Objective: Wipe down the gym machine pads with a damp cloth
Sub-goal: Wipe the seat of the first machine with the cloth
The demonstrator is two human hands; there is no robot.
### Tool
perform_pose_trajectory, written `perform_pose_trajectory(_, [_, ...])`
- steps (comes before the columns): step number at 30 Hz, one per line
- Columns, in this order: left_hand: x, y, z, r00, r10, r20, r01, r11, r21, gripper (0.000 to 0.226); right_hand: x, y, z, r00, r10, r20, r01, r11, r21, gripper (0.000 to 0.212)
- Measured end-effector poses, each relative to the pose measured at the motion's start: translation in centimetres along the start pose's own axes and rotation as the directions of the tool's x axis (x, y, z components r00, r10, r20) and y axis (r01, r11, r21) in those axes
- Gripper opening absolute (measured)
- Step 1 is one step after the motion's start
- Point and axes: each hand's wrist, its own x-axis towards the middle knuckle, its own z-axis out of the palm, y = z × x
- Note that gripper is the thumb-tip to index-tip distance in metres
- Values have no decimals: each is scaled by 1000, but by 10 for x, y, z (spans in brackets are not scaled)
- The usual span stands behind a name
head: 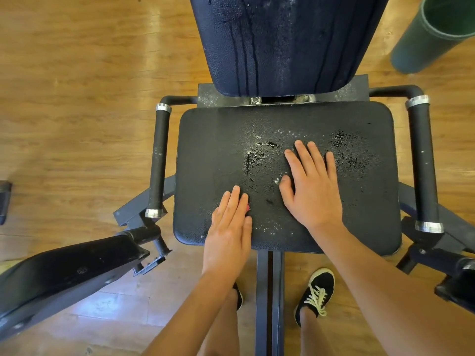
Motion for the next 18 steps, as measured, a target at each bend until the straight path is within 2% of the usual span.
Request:
perform_pose_trajectory(7, [-2,-9,-12,998,6,60,-8,999,32,55,1,2,-7,994,0,106,-6,998,57,53])
perform_pose_trajectory(10, [-1,-10,-12,999,-15,36,14,1000,23,51,6,4,-16,988,14,155,-29,995,99,56])
perform_pose_trajectory(13, [2,-8,-2,997,-67,-28,67,998,-2,42,-5,21,-24,991,1,130,-6,999,37,58])
perform_pose_trajectory(18, [4,-6,10,995,-49,-91,49,999,-1,39,-30,51,-19,988,-86,128,96,993,-70,60])
